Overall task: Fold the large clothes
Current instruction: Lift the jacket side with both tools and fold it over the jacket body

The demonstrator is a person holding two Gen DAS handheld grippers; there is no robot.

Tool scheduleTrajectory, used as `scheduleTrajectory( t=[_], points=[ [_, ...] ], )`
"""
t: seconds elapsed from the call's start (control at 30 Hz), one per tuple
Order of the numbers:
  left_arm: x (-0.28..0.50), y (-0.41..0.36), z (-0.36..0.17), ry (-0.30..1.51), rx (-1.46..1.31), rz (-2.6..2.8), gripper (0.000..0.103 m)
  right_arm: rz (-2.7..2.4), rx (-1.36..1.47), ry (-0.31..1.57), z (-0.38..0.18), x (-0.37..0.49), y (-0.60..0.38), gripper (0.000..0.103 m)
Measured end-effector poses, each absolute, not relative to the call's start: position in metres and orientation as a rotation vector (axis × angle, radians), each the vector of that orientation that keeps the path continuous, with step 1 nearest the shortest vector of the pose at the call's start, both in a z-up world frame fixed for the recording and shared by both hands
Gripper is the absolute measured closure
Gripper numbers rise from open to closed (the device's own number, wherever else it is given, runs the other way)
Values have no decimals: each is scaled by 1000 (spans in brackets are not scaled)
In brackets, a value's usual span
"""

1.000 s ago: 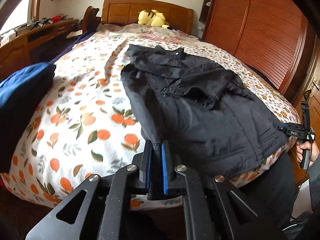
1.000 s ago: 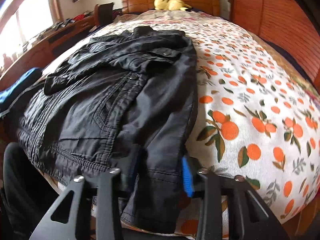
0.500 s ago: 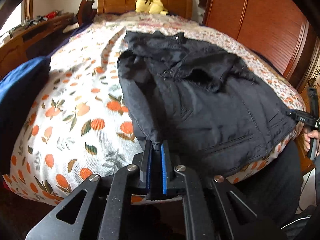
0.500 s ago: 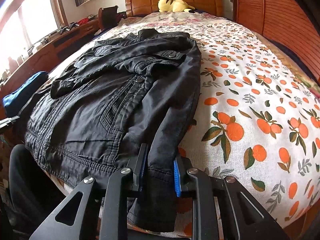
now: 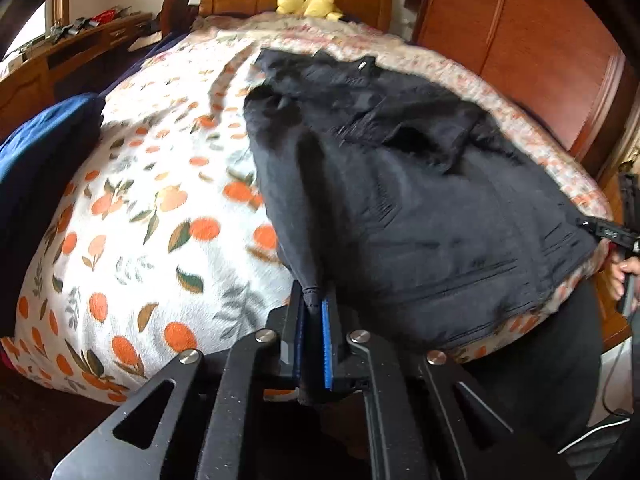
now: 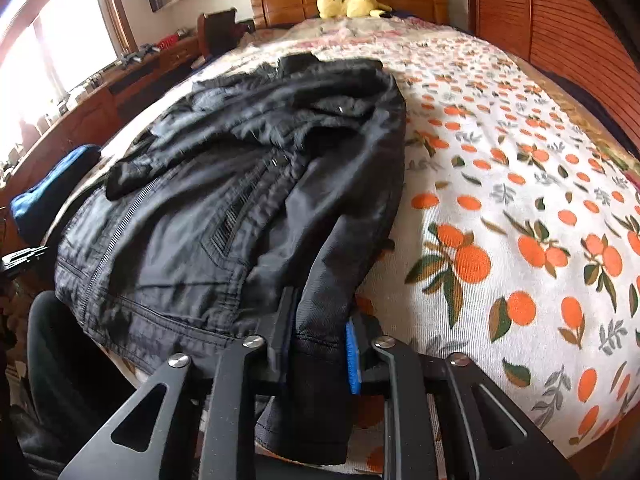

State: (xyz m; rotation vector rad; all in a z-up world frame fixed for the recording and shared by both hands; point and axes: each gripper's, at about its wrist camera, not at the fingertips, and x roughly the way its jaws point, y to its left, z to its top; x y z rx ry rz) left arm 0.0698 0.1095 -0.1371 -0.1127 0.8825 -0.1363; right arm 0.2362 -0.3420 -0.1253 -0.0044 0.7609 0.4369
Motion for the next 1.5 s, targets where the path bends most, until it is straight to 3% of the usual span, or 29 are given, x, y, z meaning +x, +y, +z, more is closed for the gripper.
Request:
scheduleTrajectory(
  t=[0.47, 0.87, 1.03, 1.5],
  points=[
    [50, 76, 38, 549, -15, -215, 98, 584, 192, 455, 10, 199, -378, 93],
    [-11, 82, 129, 350, -5, -229, 98, 626, 146, 222, 82, 80, -423, 93],
    [15, 96, 117, 370, -24, -187, 98, 598, 94, 237, 65, 75, -424, 93],
    [155, 113, -11, 585, -100, -71, 98, 540, 86, 445, -39, 217, -375, 93]
  ],
)
